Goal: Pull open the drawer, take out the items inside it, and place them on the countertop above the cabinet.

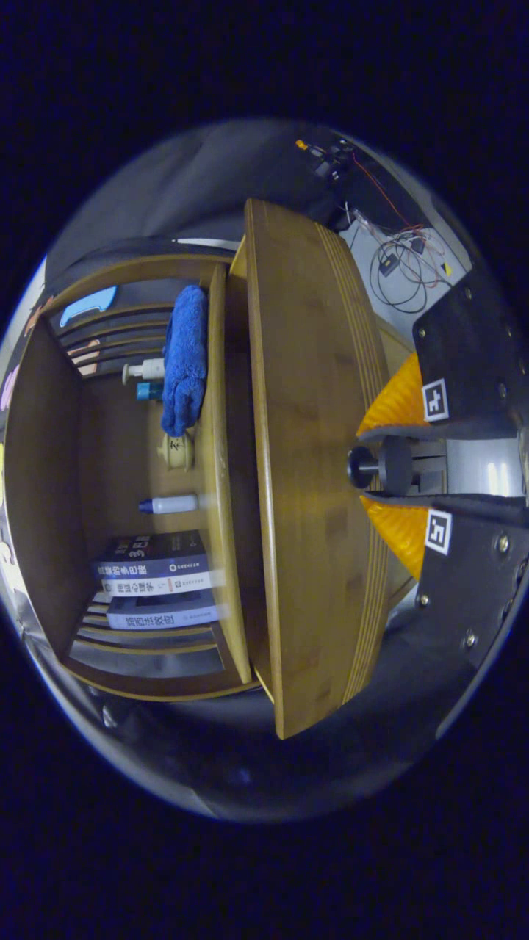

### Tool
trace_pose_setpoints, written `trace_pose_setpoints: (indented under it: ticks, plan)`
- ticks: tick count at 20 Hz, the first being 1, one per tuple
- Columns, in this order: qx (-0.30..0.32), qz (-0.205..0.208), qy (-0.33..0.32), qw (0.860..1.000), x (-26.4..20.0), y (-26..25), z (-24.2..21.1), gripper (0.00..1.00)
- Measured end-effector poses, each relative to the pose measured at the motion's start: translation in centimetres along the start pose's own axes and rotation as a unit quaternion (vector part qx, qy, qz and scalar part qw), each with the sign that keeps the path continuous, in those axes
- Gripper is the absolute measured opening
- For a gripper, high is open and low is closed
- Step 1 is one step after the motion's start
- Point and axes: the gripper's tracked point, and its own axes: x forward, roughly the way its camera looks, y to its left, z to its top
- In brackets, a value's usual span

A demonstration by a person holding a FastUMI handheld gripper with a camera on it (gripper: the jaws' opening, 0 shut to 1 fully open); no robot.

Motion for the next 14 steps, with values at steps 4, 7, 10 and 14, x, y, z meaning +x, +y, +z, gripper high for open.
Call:
trace_pose_setpoints:
  ticks: [4, 7, 10, 14]
  plan:
    - [0.003, -0.005, 0.015, 1.0, -2.2, -0.2, -1.8, 0.3]
    - [0.014, -0.005, 0.01, 1.0, -2.9, -0.2, -1.7, 0.3]
    - [0.014, -0.009, 0.016, 1.0, -3.6, -0.2, -2.1, 0.3]
    - [0.022, -0.014, 0.016, 1.0, -4.5, -0.3, -2.4, 0.3]
